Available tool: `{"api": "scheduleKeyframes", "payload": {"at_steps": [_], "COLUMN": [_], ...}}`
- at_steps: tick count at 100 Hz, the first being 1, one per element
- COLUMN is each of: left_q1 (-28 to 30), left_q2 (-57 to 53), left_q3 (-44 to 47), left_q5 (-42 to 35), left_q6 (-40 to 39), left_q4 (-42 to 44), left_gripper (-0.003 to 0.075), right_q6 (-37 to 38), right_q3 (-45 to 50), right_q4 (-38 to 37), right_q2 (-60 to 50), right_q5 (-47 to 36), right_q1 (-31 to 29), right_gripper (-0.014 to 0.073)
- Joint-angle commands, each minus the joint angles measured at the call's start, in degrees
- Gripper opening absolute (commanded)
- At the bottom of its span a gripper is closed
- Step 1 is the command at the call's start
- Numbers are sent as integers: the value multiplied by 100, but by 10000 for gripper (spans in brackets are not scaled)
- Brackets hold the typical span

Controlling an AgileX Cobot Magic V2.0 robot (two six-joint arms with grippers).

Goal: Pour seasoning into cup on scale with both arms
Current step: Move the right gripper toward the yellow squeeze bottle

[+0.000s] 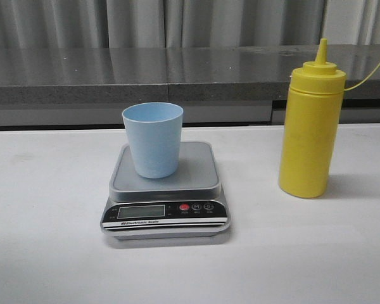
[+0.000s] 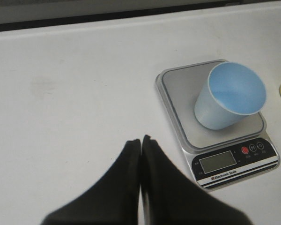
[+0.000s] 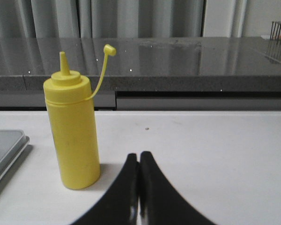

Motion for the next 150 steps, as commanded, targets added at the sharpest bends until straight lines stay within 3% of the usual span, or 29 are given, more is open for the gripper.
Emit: {"api": "scheduleKeyframes", "payload": {"at_steps": [1,29,45,73,100,121,133,150], "left_q1": [136,255,255,255,255,255,255,255], "left_q2": [-524,-2177,-3066,-4101,-4143,-4143,-4143,-4143], "left_q3": [159,1255,1844,2294,2305,2305,2305,2314], "left_q5": [-467,-618,-670,-749,-749,-749,-749,-749], "left_q6": [-87,-87,-87,-87,-87,-87,-87,-87], "left_q4": [-71,-71,-58,-27,-27,-27,-27,-27], "left_gripper": [-20,-20,-20,-20,-20,-20,-20,-20], "right_q6": [-16,-10,85,85,85,80,80,80], "right_q3": [-87,-92,-122,-759,-1967,-2619,-2679,-2674], "right_q4": [-70,69,600,634,652,666,759,772], "right_q2": [-123,-123,-89,2,1447,2599,3063,3510], "right_q5": [-710,-746,-710,222,1660,1849,1462,1097], "right_q1": [-30,-30,-30,-30,-30,-30,-30,-30], "right_gripper": [-68,-68,-68,-68,-68,-63,48,412]}}
